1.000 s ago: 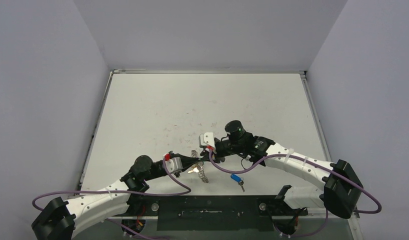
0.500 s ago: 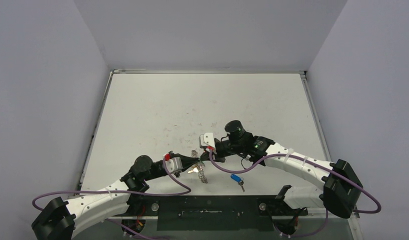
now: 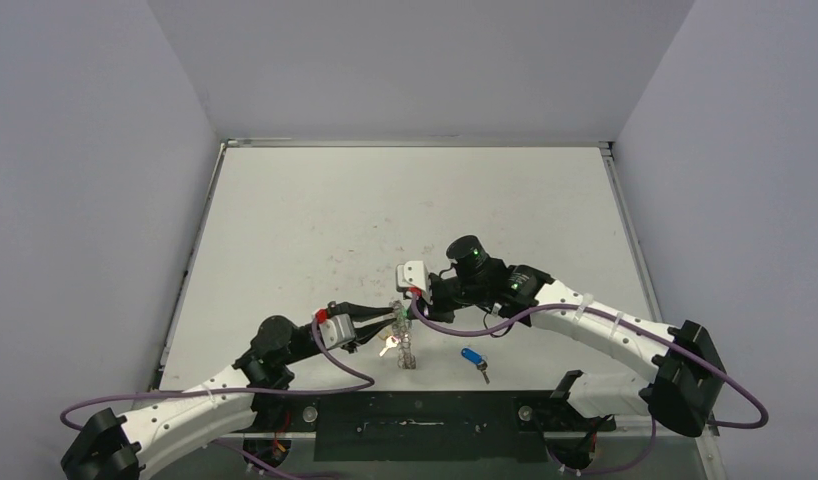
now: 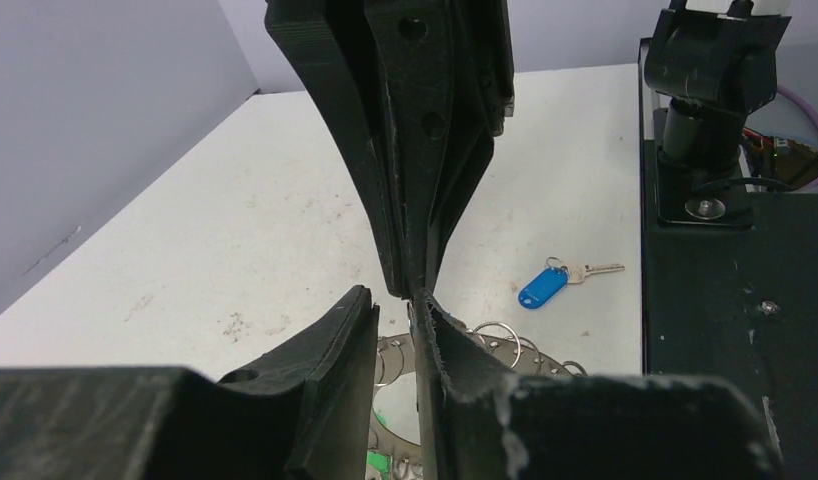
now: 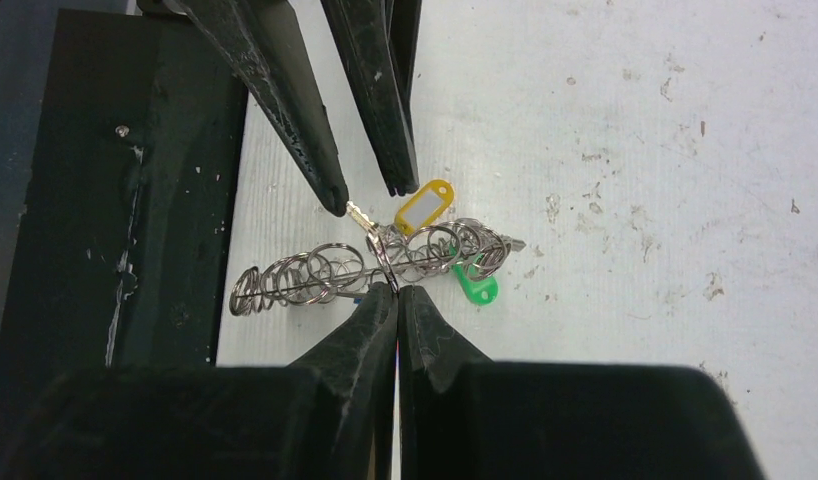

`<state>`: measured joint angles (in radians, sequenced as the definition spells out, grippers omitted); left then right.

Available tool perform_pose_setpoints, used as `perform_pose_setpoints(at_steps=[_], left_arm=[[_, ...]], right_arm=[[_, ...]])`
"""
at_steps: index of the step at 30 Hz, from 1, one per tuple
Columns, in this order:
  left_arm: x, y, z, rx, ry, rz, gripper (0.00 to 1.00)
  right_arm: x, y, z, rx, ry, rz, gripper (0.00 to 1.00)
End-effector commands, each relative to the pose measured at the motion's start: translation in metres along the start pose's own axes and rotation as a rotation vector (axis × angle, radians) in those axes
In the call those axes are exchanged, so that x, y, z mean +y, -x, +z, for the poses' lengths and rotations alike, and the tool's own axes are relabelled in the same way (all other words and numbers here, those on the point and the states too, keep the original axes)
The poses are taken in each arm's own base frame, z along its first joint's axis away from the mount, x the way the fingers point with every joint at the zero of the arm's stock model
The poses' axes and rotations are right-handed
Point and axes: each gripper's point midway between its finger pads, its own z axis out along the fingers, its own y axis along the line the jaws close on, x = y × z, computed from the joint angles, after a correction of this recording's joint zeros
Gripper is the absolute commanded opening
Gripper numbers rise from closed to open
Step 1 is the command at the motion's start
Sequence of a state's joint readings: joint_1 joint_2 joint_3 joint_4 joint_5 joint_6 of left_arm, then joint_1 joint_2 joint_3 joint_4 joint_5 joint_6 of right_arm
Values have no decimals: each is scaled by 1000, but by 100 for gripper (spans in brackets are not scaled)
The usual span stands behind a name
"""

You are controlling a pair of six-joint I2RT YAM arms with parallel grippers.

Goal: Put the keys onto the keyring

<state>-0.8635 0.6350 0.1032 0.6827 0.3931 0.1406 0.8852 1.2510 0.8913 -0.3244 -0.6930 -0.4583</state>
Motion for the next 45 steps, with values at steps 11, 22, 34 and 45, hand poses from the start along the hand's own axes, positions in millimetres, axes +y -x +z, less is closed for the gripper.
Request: perform_pose_setpoints(at_steps=[11,22,34,45], left_arm=[[-1,-2,-3,58,4,-42,28],[-8,-6,-7,109,-20,-106,37],[-3,-2,-7,120,-5,-78,44],[7,-7,-5,159,44,-70,37]], right_arm=[[-5,17,7,19,-37,-13,0],[-9,23,13,-4,-43,-8,0],[-13,41,11,-54,-57,-9,0],[-11,41,14,-52,-46,-6,0]])
